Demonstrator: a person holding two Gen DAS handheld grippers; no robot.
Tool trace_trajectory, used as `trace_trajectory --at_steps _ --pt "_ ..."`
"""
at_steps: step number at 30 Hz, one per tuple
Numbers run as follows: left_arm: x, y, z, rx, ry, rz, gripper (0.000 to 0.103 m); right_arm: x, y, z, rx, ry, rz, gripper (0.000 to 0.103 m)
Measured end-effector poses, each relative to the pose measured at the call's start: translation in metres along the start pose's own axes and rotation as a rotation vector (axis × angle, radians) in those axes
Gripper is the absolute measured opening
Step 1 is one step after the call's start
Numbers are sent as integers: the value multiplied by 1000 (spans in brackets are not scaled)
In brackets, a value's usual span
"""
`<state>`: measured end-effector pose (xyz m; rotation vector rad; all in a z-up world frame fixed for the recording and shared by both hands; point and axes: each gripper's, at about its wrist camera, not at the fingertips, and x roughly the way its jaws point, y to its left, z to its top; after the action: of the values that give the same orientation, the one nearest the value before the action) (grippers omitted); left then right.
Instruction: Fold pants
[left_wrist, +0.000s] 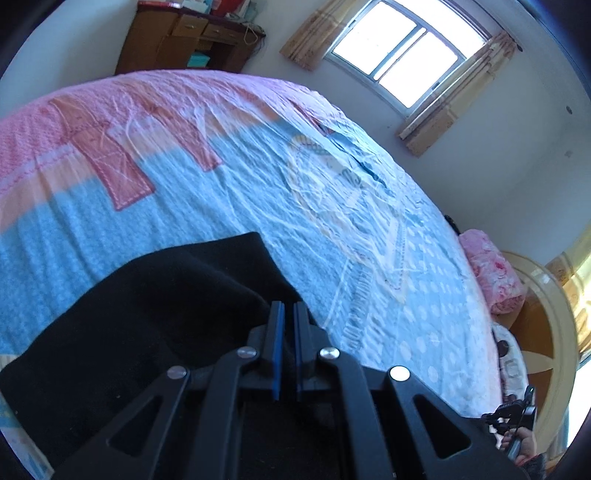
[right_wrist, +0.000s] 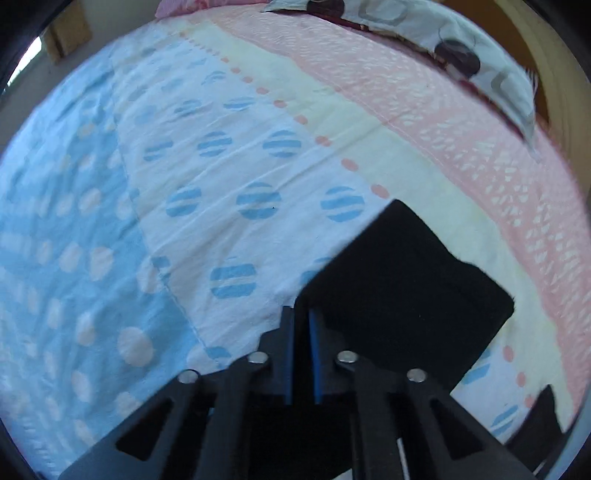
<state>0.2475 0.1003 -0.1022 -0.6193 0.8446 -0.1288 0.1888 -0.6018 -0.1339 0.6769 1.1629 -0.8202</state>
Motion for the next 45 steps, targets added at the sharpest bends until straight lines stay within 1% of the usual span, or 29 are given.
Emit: trace_trajectory --at_steps 1,2,4,7,8,11,14,16,18,21,22,23,24,26,28,30,31,34,35,36,37,38,39,40,41,42,43,44,45 --pt "-1 2 3 -13 0 -8 5 -3 -9 1 26 6 56 5" --pt "-5 3 7 -20 -13 -16 5 -12 -26 0 70 0 143 5" --pt "-18 2 12 -13 -49 -18 5 -32 -51 -3 119 -37 289 5" --pt "-41 3 16 -6 -97 -30 5 -78 -91 -22 133 -147 541 5" --pt "-47 3 17 1 -110 -28 5 -94 -101 -30 129 -182 597 5" --pt "-61 1 15 55 -137 25 5 -126 -129 -62 133 -244 715 5" --pt "-65 -3 9 83 -111 12 5 -154 -163 -106 150 -326 794 5" --pt "-65 -7 5 109 -95 20 5 -162 -180 -129 157 -362 804 5" --pt "-65 -15 -2 145 -83 17 5 -162 -202 -156 184 -367 790 5" --pt "-62 -24 -14 172 -69 8 5 -145 -237 -191 265 -336 788 5" --pt "-61 -26 -17 176 -59 2 5 -141 -249 -201 283 -340 799 5" --pt "-59 -29 -22 181 -44 -5 5 -133 -258 -216 289 -355 808 5" --pt "-56 -33 -27 191 -24 -8 5 -123 -261 -226 279 -352 787 6" --pt "-53 -43 -38 221 2 -12 5 -101 -267 -242 281 -313 741 7" --pt "-52 -49 -45 247 15 -15 5 -79 -278 -254 310 -275 736 7" --pt "-54 -56 -50 275 18 -8 5 -67 -293 -259 354 -268 814 7" --pt "-56 -58 -50 282 13 -6 5 -68 -296 -257 360 -273 816 7" --pt "-62 -57 -47 290 -17 16 16 -91 -298 -253 301 -355 735 8" --pt "-62 -56 -45 294 -24 29 20 -105 -302 -255 319 -408 657 8" --pt "-63 -54 -43 303 -36 53 24 -119 -301 -259 314 -465 607 9" --pt "-64 -52 -40 310 -45 70 25 -132 -298 -258 266 -510 585 9" --pt "-65 -48 -36 325 -61 105 30 -151 -283 -261 162 -568 549 9" --pt "-66 -45 -34 335 -70 134 37 -164 -268 -264 87 -605 527 11" --pt "-67 -40 -32 345 -75 163 43 -176 -246 -268 -4 -635 539 15" --pt "-68 -34 -29 352 -78 188 55 -183 -229 -270 -72 -638 570 33" --pt "-69 -29 -27 352 -88 206 62 -189 -200 -271 -164 -624 627 63" --pt "-71 -24 -25 351 -99 220 63 -192 -175 -271 -235 -603 679 75" --pt "-73 -18 -24 359 -117 245 64 -194 -136 -272 -325 -573 752 82" --pt "-74 -14 -23 365 -122 257 68 -194 -101 -272 -400 -538 815 82"
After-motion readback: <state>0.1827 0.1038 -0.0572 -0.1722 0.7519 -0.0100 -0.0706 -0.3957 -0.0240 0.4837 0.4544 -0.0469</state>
